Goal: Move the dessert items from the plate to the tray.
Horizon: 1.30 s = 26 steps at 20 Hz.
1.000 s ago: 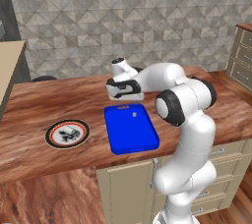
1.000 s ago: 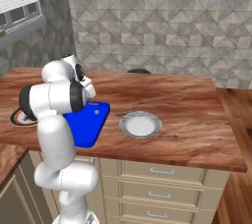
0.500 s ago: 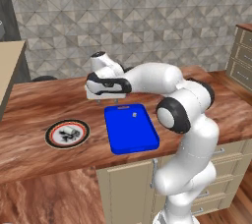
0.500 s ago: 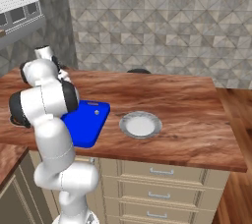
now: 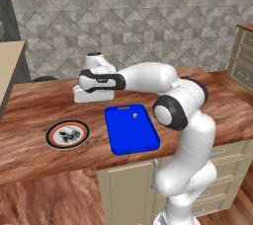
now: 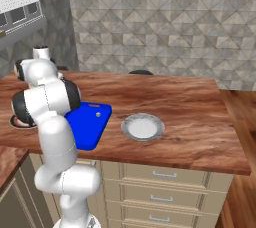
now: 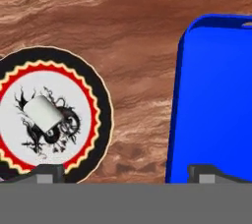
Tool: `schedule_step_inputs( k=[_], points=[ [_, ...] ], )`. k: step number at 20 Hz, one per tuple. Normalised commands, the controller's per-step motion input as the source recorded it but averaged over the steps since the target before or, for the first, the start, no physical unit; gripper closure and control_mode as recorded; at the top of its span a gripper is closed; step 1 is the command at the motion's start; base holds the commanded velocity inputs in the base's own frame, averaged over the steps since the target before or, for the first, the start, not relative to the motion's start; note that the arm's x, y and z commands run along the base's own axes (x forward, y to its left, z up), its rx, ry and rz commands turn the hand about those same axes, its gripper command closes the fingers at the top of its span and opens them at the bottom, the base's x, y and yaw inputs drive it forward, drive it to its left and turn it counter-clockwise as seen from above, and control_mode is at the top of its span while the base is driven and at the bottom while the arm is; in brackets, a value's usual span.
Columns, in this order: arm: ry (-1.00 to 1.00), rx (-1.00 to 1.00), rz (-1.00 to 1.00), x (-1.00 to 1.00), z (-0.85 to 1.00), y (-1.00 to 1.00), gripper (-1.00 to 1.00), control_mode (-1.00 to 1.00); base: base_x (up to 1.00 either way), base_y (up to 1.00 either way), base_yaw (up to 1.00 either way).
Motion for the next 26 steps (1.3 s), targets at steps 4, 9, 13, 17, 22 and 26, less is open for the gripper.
schedule_step_inputs(
  k=[4, 9, 13, 17, 22, 26],
  points=[
    [-0.12, -0.01, 0.47, -0.04, -0.04, 0.88, -1.00, -1.00, 0.00, 0.00, 0.00],
    [-0.21, -0.02, 0.45, -0.14, 0.00, 0.80, -1.00, -1.00, 0.00, 0.00, 0.00],
    [-0.16, 0.00, 0.16, -0.05, -0.01, 0.25, -1.00, -1.00, 0.00, 0.00, 0.00],
    [0.05, 0.00, 0.00, 0.00, -0.19, 0.06, -1.00, -1.00, 0.00, 0.00, 0.00],
    [0.17, 0.00, 0.00, 0.00, -0.37, 0.18, -1.00, -1.00, 0.00, 0.00, 0.00],
    [0.07, -0.01, 0.00, 0.00, -0.44, 0.11, -1.00, -1.00, 0.00, 0.00, 0.00]
  ],
)
